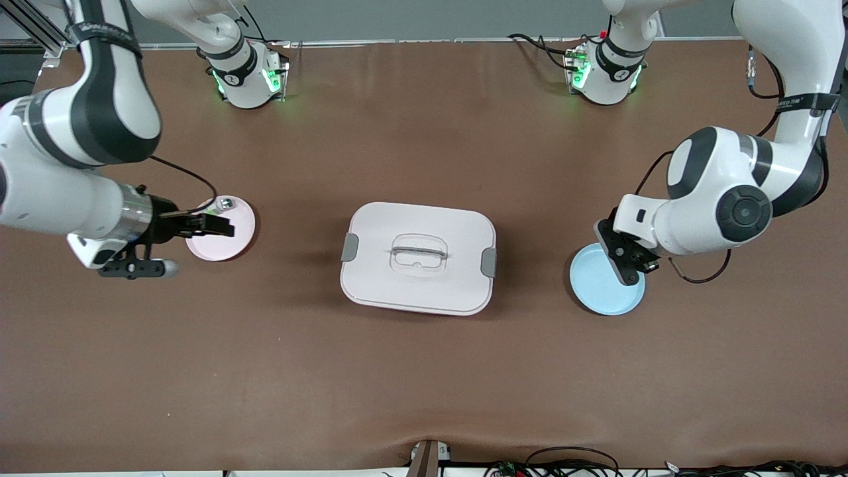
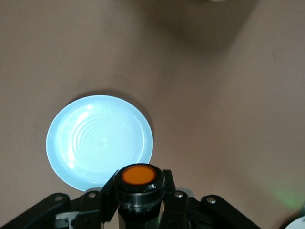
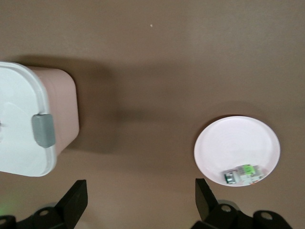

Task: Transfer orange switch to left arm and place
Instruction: 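Lower the switch into the blue dish and open the left gripper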

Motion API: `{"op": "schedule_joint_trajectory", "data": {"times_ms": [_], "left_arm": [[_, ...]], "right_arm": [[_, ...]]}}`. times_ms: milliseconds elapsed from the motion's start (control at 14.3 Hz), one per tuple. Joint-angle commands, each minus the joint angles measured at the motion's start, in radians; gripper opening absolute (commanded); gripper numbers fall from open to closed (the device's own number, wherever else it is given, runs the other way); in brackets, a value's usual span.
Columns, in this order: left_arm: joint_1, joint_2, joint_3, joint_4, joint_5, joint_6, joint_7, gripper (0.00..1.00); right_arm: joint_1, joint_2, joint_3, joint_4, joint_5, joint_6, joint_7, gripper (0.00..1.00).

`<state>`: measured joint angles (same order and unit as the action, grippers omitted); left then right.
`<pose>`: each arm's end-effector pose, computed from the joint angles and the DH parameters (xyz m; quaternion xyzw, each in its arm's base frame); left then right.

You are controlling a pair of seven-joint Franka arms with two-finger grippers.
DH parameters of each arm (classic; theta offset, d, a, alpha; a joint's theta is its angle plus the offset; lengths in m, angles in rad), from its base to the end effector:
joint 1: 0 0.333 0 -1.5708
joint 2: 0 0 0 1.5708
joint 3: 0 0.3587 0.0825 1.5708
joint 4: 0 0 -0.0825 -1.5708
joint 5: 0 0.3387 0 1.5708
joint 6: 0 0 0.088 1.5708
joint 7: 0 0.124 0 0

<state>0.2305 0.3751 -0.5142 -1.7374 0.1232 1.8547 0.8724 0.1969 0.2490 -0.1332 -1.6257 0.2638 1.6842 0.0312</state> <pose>0.5794 -0.1225 0.4140 0.8227 -0.5580 -0.0885 0.0630 0.5763 0.0743 0.5032 -0.9893 0.0105 0.0982 0.1078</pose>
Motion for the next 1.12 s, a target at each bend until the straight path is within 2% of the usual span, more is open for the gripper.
{"op": "schedule_joint_trajectory", "data": {"times_ms": [0, 140, 351, 631, 912, 1052], "left_arm": [[-0.022, 0.015, -0.006, 0.001, 0.053, -0.002, 0.026, 0.00], [-0.033, 0.025, -0.006, -0.010, 0.079, 0.017, 0.046, 0.00], [-0.026, 0.041, -0.006, -0.082, 0.096, 0.139, 0.089, 0.00], [-0.010, 0.041, -0.006, -0.125, 0.166, 0.202, 0.158, 0.00], [0.058, 0.038, -0.006, -0.273, 0.205, 0.440, 0.198, 0.00], [0.059, 0.042, -0.004, -0.318, 0.234, 0.543, 0.206, 0.00]], "right_arm": [[-0.056, -0.025, 0.018, -0.032, -0.021, 0.000, -0.091, 1.00], [-0.076, -0.022, 0.017, -0.033, -0.029, 0.008, -0.126, 1.00], [-0.082, -0.025, 0.018, -0.031, -0.106, 0.023, -0.129, 1.00], [-0.099, -0.027, 0.018, -0.033, -0.126, 0.040, -0.160, 1.00], [-0.119, -0.048, 0.018, -0.045, -0.149, 0.043, -0.160, 1.00], [-0.117, -0.097, 0.018, -0.089, -0.182, 0.080, -0.162, 1.00]]}}
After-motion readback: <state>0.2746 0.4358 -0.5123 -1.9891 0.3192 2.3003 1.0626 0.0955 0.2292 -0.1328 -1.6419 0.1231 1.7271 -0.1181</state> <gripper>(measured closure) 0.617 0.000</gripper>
